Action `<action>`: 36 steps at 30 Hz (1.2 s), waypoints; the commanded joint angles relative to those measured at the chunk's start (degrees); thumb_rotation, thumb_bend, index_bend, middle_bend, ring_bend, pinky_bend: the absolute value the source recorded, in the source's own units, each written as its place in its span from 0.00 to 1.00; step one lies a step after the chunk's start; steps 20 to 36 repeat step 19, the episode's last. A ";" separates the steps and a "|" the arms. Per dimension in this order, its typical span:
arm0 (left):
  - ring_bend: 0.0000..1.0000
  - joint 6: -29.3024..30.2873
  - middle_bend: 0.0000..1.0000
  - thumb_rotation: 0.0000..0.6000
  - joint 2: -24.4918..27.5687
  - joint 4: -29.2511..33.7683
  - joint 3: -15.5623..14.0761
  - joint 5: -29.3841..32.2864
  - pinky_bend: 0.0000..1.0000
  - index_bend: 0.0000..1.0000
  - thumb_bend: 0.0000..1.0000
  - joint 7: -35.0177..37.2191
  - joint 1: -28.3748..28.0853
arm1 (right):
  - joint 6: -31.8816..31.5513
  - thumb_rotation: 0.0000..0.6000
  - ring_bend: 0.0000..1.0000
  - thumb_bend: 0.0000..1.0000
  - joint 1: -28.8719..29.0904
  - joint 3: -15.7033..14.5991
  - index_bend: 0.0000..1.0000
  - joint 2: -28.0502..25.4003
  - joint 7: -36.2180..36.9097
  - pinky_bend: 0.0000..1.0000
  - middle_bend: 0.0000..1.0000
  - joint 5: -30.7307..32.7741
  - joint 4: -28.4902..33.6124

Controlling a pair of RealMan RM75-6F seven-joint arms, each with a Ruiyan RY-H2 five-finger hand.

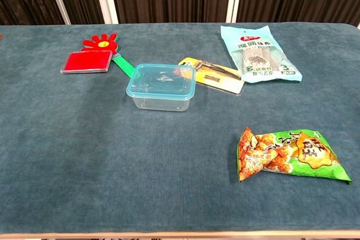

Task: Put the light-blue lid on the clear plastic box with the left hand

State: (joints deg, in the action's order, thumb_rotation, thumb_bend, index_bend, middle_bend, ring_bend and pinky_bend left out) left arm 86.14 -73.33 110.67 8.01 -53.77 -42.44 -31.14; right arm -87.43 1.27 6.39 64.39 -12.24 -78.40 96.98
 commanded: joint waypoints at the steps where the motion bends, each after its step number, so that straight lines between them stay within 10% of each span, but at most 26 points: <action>1: 0.04 2.25 0.11 1.00 6.35 -1.77 -8.91 -10.37 0.01 0.19 0.31 17.00 9.90 | -0.21 1.00 0.00 0.35 0.13 -0.08 0.01 0.03 -0.23 0.00 0.01 -0.51 -0.30; 13: 0.02 4.41 0.09 1.00 3.63 -14.86 -13.19 -21.01 0.00 0.19 0.31 34.98 18.52 | -1.03 1.00 0.00 0.35 0.34 -0.28 0.01 0.19 0.08 0.00 0.01 -2.65 -1.20; 36: 0.02 5.15 0.09 1.00 3.75 -15.90 -11.93 -22.12 0.00 0.19 0.31 36.89 19.83 | -1.21 1.00 0.00 0.35 0.24 -0.42 0.01 0.08 0.19 0.00 0.01 -3.02 -1.28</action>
